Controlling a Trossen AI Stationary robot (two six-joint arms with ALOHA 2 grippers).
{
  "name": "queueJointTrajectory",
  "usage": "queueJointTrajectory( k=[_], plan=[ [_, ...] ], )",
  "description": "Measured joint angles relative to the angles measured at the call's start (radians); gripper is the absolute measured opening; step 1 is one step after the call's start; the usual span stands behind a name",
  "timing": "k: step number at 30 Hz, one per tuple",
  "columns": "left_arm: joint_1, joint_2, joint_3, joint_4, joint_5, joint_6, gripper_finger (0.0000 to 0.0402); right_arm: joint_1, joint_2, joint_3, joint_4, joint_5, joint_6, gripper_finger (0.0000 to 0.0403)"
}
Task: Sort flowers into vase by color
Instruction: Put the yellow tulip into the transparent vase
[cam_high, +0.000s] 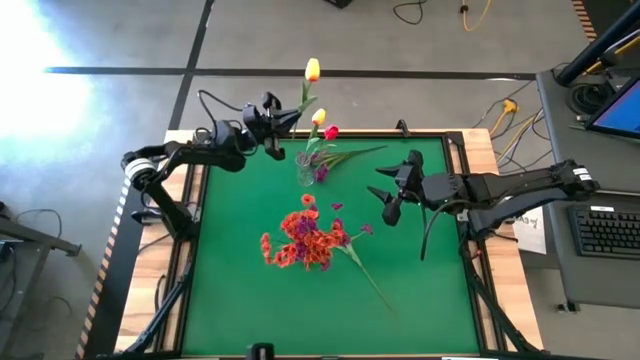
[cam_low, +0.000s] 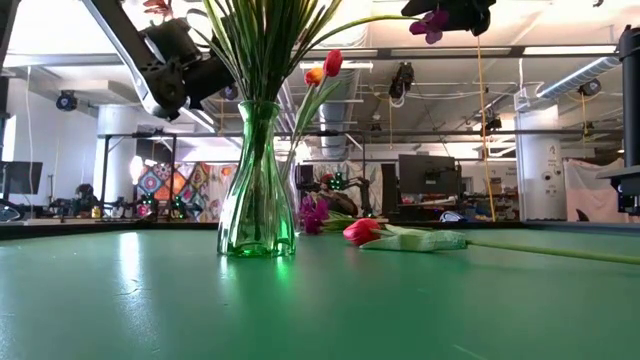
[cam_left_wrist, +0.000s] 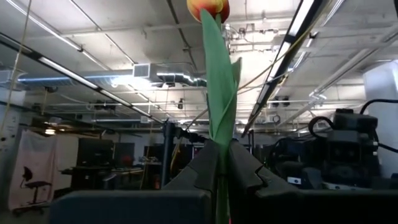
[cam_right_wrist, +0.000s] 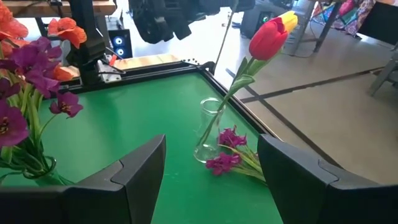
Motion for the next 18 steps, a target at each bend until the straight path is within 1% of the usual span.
queueJointTrajectory(
  k=[5, 11, 18],
  plan=[
    [0.0, 0.0, 0.01, 0.0, 0.001, -0.006, 0.0, 0.0, 0.0, 0.0, 0.0, 0.007, -0.007, 0.0247],
    [-0.002, 0.0, 0.012, 0.0, 0.001, 0.016, 0.0, 0.0, 0.0, 0.0, -0.012, 0.025, 0.042, 0.0247],
    [-0.03, 0.0, 0.012, 0.0, 0.001, 0.027, 0.0, 0.0, 0.0, 0.0, -0.009, 0.026, 0.045, 0.0247]
  ],
)
